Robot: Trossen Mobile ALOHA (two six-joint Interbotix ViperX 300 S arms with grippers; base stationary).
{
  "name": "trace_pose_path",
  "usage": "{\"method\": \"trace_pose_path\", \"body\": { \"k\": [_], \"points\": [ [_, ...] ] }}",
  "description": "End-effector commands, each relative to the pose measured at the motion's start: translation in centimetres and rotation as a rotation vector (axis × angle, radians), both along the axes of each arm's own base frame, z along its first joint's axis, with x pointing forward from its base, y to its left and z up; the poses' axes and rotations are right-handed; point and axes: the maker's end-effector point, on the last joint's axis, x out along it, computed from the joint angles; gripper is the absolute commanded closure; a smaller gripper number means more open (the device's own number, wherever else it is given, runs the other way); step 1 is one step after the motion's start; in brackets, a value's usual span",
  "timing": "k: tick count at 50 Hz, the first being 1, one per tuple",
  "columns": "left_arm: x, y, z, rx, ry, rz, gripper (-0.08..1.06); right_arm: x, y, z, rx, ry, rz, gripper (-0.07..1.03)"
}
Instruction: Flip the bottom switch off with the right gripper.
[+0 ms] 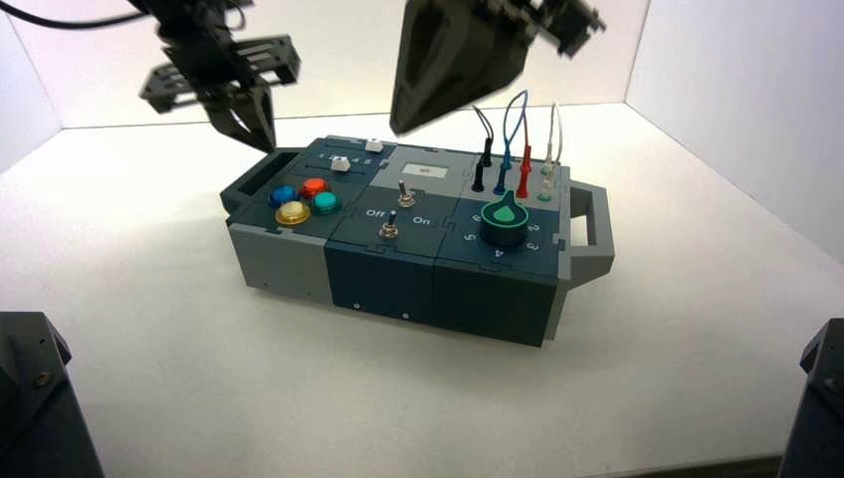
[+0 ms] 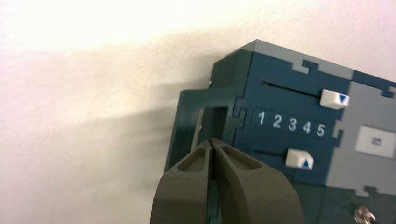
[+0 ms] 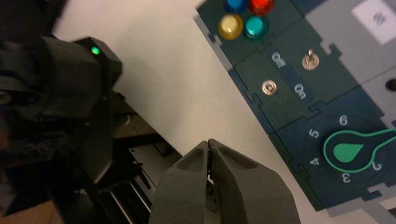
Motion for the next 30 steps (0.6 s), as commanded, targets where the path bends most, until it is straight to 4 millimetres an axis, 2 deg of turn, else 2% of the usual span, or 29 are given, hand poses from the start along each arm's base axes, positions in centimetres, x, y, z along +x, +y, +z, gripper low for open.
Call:
{"method": "trace_pose_path", "body": {
  "k": [1, 16, 30],
  "points": [
    [1.6, -1.0, 0.1, -0.001, -0.024, -0.025, 1.01, 0.2, 0.6, -0.8, -0.013, 0.015, -0.005, 0.99],
    [2.2, -1.5, -2.5, 0.019, 0.03, -0.052, 1.01, 1.4, 0.9, -4.0, -0.087, 0.069, -0.039, 0.99],
    [2.7, -1.7, -2.8, 0.023, 0.033, -0.065, 1.01, 2.6, 1.0, -5.7, -0.125, 0.095, -0.062, 0.99]
  ]
}}
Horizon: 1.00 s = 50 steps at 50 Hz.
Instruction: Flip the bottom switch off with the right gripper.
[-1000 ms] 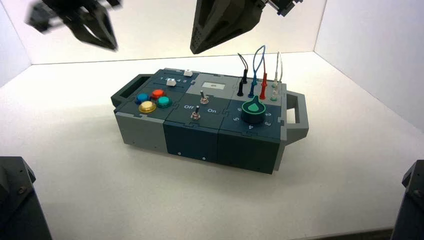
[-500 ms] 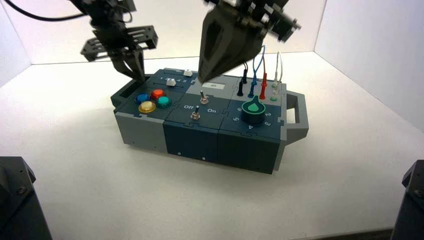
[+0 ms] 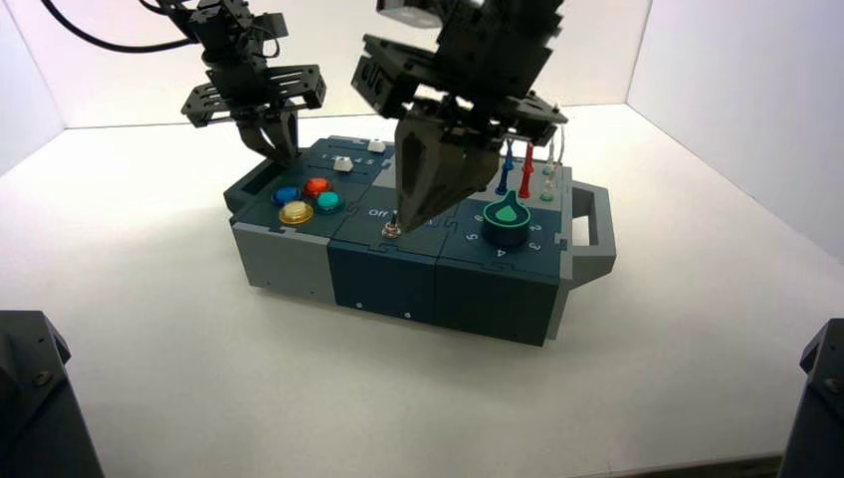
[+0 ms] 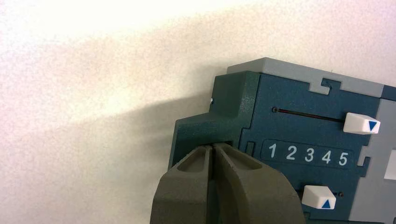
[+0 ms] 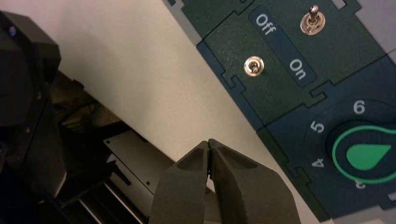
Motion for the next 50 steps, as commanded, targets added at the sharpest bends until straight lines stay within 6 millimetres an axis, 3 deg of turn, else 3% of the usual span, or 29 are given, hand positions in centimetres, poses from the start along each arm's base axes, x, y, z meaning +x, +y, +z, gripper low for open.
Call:
{"method": "trace_pose_path", "body": {
  "k": [1, 21, 50],
  "points": [
    [0.5, -0.7, -0.1, -0.001, -0.011, -0.019, 1.01, 1.5, 0.6, 0.6, 0.022, -0.012, -0.033, 0.99],
    [0.9, -0.9, -0.2, 0.002, -0.012, -0.038, 1.01, 5.0, 0.0, -0.1, 0.005, -0.016, -0.105, 0.99],
    [1.2, -1.1, -1.1, 0.007, 0.015, -0.05, 1.01, 5.9, 1.1, -1.9, -0.024, 0.017, -0.106, 0.99]
  ]
}}
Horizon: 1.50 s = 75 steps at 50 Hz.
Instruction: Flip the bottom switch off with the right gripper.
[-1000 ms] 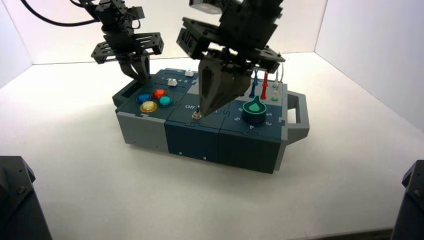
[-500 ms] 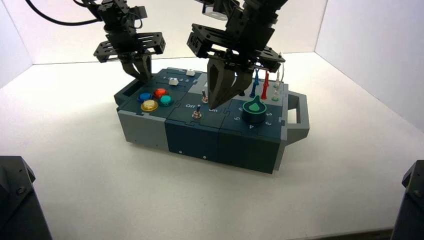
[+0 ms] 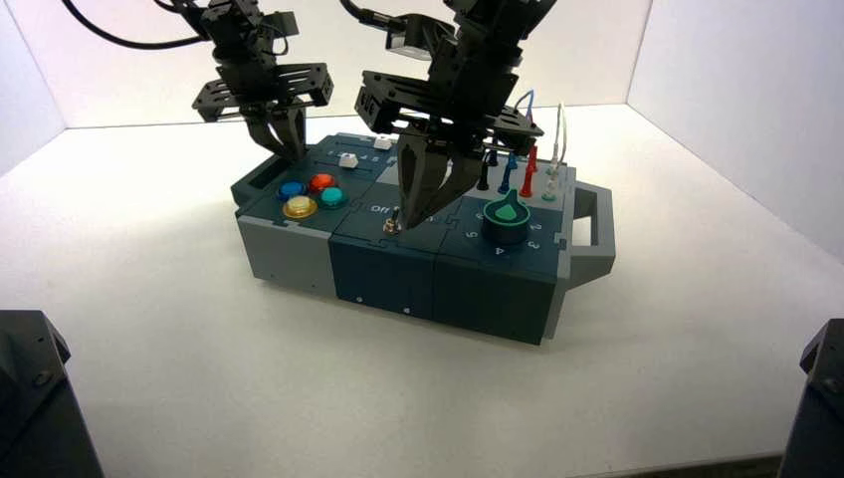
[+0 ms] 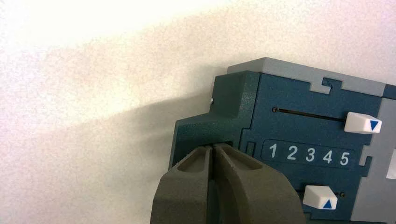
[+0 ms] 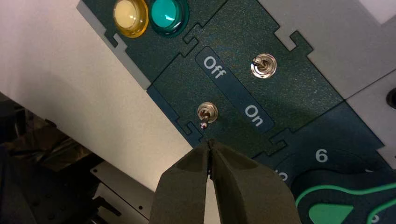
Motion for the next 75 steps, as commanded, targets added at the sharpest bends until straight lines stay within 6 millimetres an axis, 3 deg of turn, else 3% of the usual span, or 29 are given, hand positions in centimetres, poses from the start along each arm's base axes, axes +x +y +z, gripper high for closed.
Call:
{"method": "trace_pose_path", "body": {
  "k": [1, 35, 47, 58, 75],
  "points": [
    [0.0, -0.6, -0.9, 0.003, 0.013, -0.01, 1.01, 0.8, 1.0, 1.1, 0.031, -0.026, 0.001, 0.99],
    [-0.2, -0.6, -1.0, 0.005, 0.021, -0.014, 1.01, 1.3, 1.5, 1.0, 0.027, -0.022, 0.008, 0.99],
    [-0.1, -0.6, -1.0, 0.003, 0.02, -0.013, 1.01, 2.7, 3.5, 1.0, 0.03, -0.011, 0.033, 0.99],
    [-0.1, -0.6, -1.0, 0.006, 0.02, -0.02, 1.01, 2.4, 2.8, 1.6, 0.036, -0.034, 0.031, 0.99],
    [0.1, -0.7, -1.2, 0.007, 0.017, -0.026, 1.01, 3.7, 2.6, 2.9, 0.034, -0.074, 0.046, 0.99]
  ]
}}
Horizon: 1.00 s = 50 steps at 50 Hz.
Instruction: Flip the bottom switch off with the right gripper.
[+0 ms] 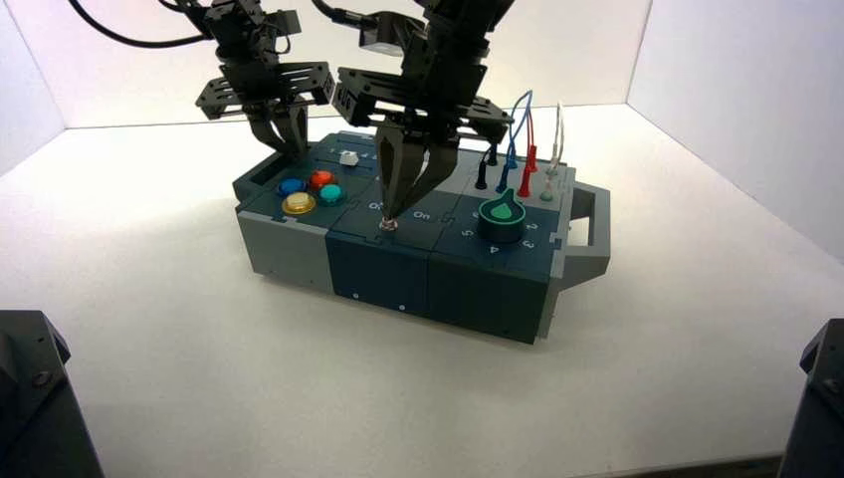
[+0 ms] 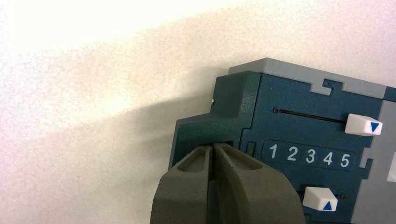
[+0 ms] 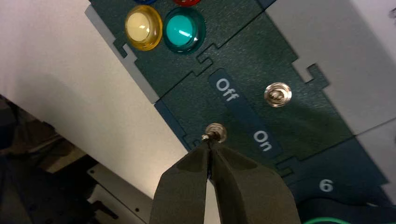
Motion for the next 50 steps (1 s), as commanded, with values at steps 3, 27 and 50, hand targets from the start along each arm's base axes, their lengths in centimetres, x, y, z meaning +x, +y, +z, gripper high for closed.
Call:
{"method": "trace_pose_path", "body": {
  "k": [3, 27, 50],
  "points": [
    [-0.5, -0.6, -1.2, 0.006, 0.026, -0.014, 1.01, 1.9, 1.1, 2.8, 0.055, -0.063, -0.004, 0.99],
    [0.1, -0.9, 0.2, -0.004, -0.01, -0.02, 1.01, -0.7, -1.8, 4.2, 0.068, -0.084, -0.012, 0.99],
    [1.9, -2.1, 6.4, -0.055, -0.153, -0.023, 1.01, -1.4, -2.7, 7.4, 0.125, -0.188, 0.028, 0.99]
  ]
}}
